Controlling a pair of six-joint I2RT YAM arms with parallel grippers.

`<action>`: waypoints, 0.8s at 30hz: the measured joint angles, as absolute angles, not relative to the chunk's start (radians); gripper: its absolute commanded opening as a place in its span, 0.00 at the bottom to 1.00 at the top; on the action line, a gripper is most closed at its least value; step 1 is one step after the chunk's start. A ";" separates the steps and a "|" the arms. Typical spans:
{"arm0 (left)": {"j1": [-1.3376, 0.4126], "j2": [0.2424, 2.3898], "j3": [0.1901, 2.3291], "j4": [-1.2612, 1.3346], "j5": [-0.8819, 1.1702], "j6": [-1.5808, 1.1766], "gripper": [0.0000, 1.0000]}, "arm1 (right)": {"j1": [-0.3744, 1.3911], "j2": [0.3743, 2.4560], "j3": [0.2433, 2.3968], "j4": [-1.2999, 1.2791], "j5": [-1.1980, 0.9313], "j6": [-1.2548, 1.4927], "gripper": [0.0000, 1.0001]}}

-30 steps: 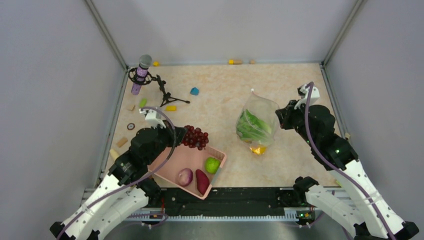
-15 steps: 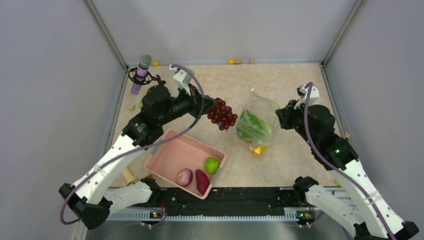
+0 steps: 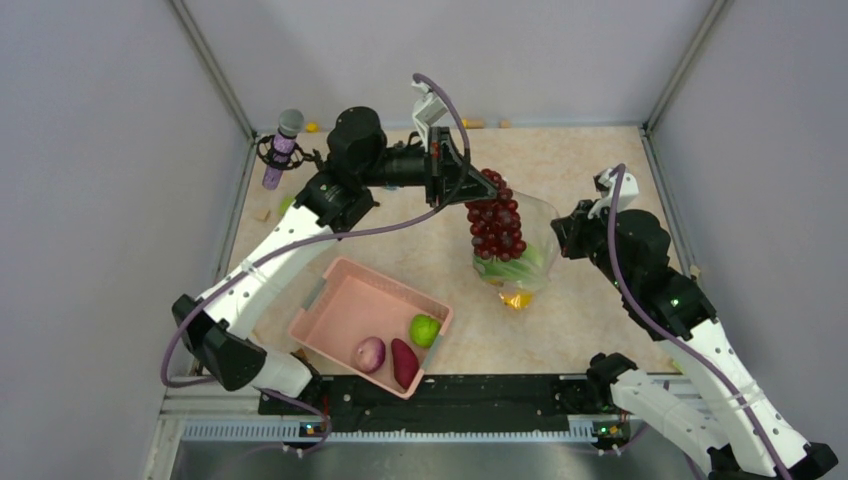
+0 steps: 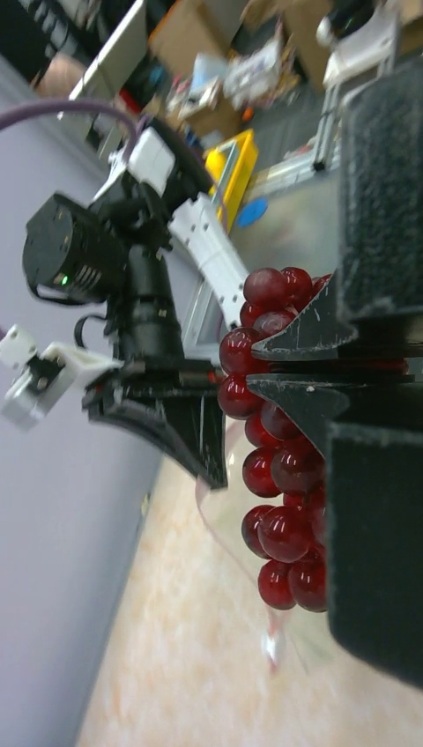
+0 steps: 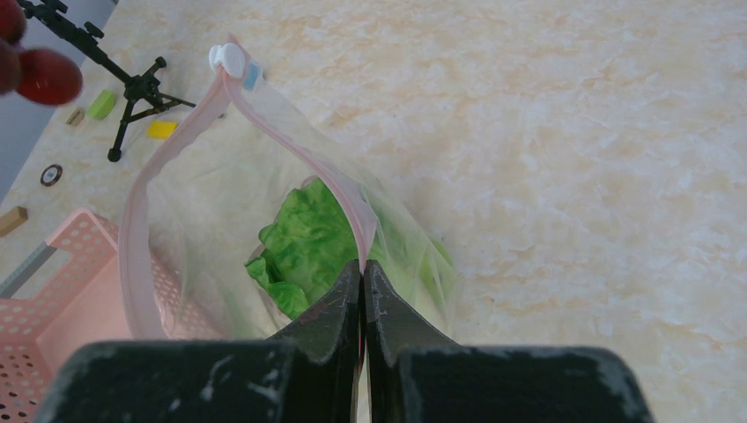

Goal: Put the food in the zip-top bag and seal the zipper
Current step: Place the fake fruit in the zipper food storage bag.

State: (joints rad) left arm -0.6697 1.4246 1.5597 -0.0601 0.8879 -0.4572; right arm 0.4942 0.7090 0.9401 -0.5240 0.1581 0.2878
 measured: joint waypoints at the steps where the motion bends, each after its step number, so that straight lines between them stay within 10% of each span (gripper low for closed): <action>1: -0.674 1.440 1.561 -0.033 0.918 -0.487 0.00 | 0.494 0.709 0.940 -0.524 0.158 0.288 0.00; 24: -0.746 1.736 1.630 -0.043 0.873 -0.730 0.00 | 0.494 0.707 0.940 -0.524 0.147 0.288 0.00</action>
